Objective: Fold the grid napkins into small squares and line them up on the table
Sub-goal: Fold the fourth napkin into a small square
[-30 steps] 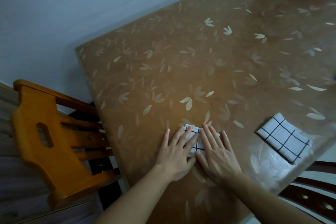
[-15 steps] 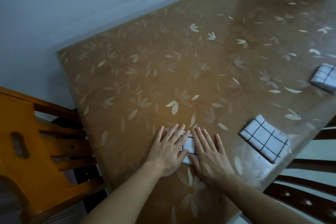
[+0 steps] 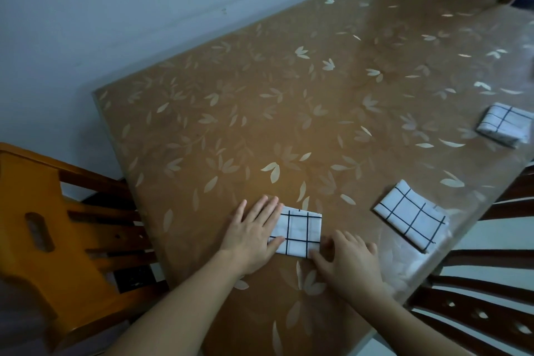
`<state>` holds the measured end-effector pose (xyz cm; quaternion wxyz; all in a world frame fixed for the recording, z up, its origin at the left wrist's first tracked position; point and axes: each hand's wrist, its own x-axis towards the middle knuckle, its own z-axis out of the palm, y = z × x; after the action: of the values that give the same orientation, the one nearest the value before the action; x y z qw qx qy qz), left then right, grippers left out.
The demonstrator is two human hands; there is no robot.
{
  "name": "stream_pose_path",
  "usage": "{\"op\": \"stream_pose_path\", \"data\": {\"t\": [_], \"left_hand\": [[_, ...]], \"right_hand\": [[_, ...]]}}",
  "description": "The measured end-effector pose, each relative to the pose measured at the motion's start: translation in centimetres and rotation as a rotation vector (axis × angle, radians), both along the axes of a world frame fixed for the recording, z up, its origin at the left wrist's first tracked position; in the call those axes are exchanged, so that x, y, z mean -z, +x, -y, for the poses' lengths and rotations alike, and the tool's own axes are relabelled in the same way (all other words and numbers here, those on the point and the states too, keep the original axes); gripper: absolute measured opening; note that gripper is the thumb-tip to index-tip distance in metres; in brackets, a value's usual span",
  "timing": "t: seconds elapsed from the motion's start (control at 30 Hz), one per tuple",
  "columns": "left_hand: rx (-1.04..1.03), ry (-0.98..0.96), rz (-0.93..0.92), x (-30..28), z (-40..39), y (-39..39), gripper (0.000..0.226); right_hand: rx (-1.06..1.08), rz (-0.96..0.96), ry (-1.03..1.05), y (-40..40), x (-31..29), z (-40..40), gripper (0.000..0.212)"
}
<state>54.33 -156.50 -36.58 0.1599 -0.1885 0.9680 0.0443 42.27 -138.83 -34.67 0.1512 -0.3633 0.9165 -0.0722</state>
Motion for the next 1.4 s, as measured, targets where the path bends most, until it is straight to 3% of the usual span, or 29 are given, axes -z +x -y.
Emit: {"op": "stream_pose_path", "data": {"t": [0.23,0.47,0.6,0.77,0.87,1.0,1.1,1.17,1.27,1.4], "left_hand": [[-0.142,0.021,-0.011,-0.1,-1.2,0.4,0.068],[-0.271,0.062,-0.019,-0.1,-2.9,1.4,0.069],[-0.298,0.115,-0.058,-0.2,-3.1,1.9,0.07],[-0.26,0.156,-0.159,-1.8,-2.4,2.0,0.078],[-0.26,0.295,-0.256,-3.0,-1.8,1.5,0.083],[-0.453,0.82,-0.225,-4.9,-1.3,0.7,0.072],[-0.577,1.139,-0.164,-5.0,-1.3,1.0,0.038],[-0.636,1.205,-0.223,-4.4,-1.5,1.3,0.022],[-0.815,1.27,-0.435,-4.1,-2.0,1.7,0.016],[-1.028,1.28,-0.647,-4.5,-3.1,3.5,0.014]], "right_hand": [[0.126,0.253,-0.176,2.1,-1.0,2.0,0.013],[0.517,0.646,-0.561,2.3,-1.1,3.0,0.042],[0.658,0.839,-0.616,1.6,-1.6,3.2,0.017],[0.551,0.901,-0.642,0.6,-2.5,2.9,0.009],[0.454,0.884,-0.624,-0.1,-3.4,2.8,0.01],[0.238,0.889,-0.526,-1.3,-4.7,3.3,0.013],[0.059,0.809,-0.396,-2.5,-5.9,4.0,0.01],[0.063,0.852,-0.428,-2.8,-6.7,4.5,0.015],[0.157,1.025,-0.495,-2.1,-7.0,4.6,0.036],[0.086,1.063,-0.359,1.6,-6.2,3.3,0.026]]}}
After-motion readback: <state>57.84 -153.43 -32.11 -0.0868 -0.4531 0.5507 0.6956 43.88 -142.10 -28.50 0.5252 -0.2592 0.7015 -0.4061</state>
